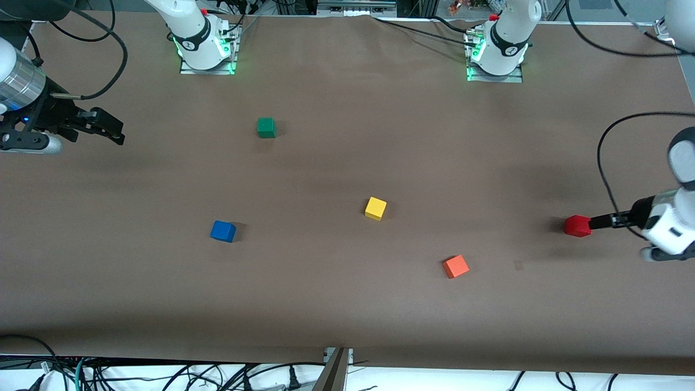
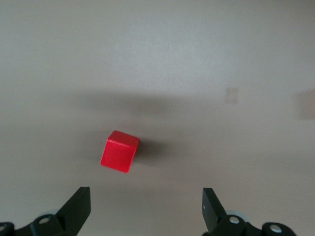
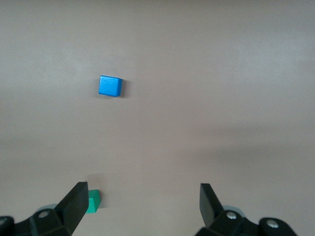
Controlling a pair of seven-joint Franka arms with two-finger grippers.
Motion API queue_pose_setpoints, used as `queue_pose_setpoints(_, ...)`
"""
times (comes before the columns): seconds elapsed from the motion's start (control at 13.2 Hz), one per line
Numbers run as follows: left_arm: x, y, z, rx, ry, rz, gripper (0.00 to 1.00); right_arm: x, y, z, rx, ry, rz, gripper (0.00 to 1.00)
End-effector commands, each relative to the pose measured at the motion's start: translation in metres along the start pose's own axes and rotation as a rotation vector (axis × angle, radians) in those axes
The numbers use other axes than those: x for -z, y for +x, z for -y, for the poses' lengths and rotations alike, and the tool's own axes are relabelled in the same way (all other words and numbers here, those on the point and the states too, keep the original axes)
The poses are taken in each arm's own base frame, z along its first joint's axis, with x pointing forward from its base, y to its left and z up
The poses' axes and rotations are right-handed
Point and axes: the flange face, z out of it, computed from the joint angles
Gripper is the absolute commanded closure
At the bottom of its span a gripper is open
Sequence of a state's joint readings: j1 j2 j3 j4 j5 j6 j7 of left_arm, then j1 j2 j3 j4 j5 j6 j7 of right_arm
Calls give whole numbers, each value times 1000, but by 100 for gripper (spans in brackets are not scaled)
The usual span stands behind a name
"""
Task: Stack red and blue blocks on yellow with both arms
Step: 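Lower the left gripper onto the red cube and grasp it, then carry the red cube onto the yellow cube while the right gripper reaches the blue cube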
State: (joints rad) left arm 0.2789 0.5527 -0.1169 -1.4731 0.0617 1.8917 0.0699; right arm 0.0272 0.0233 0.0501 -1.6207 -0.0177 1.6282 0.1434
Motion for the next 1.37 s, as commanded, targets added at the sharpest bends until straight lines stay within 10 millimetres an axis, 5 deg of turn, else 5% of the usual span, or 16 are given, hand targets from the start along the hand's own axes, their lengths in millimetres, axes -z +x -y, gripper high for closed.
queue_pose_setpoints(0.0,-44,13,13,-173,17,-14,0,-1,-2,-2,3,-2,35,0)
queue_pose_setpoints(0.15,-89,10,35,-219,13,-51,0,-1,-1,-1,4,2,37,0)
queue_pose_setpoints(0.38,-127,1,50,-277,21,-106,0,-1,-2,-1,4,2,40,0)
queue_pose_setpoints(0.91,-150,-29,55,-277,5,-46,0,-6,-3,1,5,-3,63,0)
queue_pose_setpoints(1.06,-155,-34,55,-279,0,-32,73,-7,-3,1,5,-3,64,0)
queue_pose_setpoints(1.14,-151,-33,59,-271,-1,-34,100,-7,-3,1,8,-2,64,0)
queue_pose_setpoints(1.29,-112,-26,49,-261,12,-83,100,-6,-3,1,6,-1,63,0)
